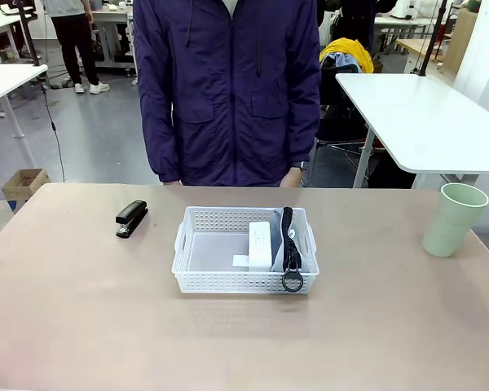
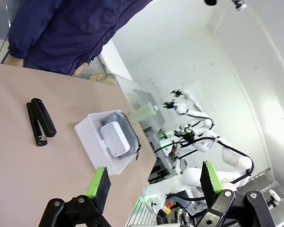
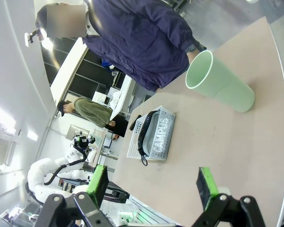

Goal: Efficiently arrange items inside the basket to fit them all.
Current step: Pick up the Stapler and place it inside the Organizing basket.

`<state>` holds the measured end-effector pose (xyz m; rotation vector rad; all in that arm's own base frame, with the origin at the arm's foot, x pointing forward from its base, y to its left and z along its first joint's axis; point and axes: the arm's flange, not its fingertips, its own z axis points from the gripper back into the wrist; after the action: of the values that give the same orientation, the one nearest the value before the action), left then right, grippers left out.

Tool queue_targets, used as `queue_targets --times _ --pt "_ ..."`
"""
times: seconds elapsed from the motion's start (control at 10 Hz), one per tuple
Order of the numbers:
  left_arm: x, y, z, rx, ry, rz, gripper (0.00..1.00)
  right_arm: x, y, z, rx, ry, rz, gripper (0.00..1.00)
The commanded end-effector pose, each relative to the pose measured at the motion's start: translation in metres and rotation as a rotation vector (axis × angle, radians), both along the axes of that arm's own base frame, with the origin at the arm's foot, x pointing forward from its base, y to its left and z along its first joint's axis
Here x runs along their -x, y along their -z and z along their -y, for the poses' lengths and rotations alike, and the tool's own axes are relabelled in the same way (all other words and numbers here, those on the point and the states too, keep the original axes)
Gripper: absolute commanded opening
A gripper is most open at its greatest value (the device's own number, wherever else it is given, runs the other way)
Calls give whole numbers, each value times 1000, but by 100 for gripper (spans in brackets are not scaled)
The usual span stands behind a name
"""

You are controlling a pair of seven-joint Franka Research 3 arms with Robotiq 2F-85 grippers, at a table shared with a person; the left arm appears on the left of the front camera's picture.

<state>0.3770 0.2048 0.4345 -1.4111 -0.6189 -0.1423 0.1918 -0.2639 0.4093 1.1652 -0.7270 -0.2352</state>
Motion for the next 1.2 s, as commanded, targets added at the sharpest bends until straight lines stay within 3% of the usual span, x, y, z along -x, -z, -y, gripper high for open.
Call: queue_targets --times 0.0,0.2,0.4,0.6,0.8,0.9,1.0,1.1 --pt "-24 -36 43 -173 47 -76 100 -1 -1 -1 1 4 35 100" --pt "-66 -56 102 -393 67 -174 100 -1 -1 -1 1 4 35 100" --pt "-104 -64 158 -605 16 -228 100 -1 -1 -1 1 4 35 100" --pt "-138 -50 206 -884 80 -264 100 -1 -1 -1 1 4 35 100" --pt "-153 -29 237 -1071 82 -279 100 -1 -1 -1 1 4 35 100" --pt "-158 -18 249 -1137 89 -252 100 -1 -1 -1 1 4 35 100" --pt "-162 -22 256 -1123 -25 -137 100 -1 -1 -1 1 4 35 100" --pt "-152 -13 248 -1070 89 -254 100 -1 -1 -1 1 4 35 100"
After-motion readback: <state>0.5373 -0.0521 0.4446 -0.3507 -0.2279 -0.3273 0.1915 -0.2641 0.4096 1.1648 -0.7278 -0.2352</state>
